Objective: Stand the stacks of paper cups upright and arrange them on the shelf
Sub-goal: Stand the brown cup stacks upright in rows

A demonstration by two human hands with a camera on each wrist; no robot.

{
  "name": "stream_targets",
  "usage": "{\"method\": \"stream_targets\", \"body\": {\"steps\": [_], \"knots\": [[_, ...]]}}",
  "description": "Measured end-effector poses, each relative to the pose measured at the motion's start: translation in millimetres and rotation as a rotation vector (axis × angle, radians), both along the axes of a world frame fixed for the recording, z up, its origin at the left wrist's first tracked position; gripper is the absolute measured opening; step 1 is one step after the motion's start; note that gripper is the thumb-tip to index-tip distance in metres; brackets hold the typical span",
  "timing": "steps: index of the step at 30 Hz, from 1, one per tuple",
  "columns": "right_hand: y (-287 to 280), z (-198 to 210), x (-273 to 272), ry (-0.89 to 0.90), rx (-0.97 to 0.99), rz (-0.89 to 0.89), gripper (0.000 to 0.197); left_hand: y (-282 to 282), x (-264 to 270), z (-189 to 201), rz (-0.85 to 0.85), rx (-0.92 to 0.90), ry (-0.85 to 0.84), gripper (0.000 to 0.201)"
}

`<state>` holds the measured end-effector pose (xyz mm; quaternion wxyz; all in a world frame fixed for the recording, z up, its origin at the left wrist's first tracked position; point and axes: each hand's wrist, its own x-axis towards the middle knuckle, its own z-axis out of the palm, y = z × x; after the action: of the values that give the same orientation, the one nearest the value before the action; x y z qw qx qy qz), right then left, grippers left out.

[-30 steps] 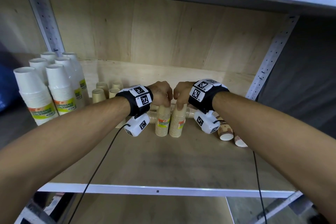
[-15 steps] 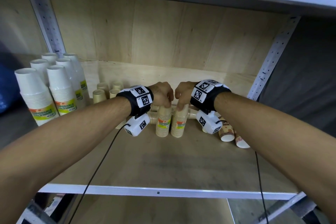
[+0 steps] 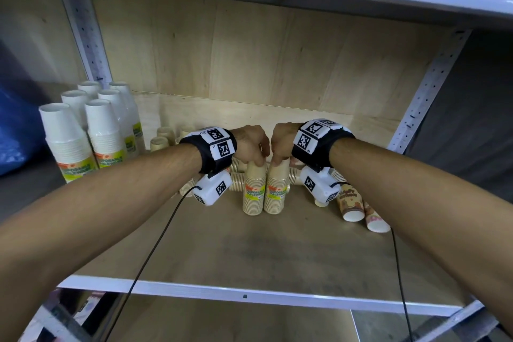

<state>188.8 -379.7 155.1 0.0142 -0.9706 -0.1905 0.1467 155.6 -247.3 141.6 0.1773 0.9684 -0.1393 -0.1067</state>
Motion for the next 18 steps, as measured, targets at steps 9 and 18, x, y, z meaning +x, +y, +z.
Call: {"method": "stream_targets", "body": {"steps": [9,18], "knots": [[22.2,7.4,-4.3,0.099,0.056,0.014,0.034,24.0,-13.0,9.2,0.049,-0.045,0.036,0.034],[65.7,14.3,-17.8,0.091,0.103,0.084,0.026,69.7,-27.2,21.5,0.135,0.005,0.066,0.027]]}}
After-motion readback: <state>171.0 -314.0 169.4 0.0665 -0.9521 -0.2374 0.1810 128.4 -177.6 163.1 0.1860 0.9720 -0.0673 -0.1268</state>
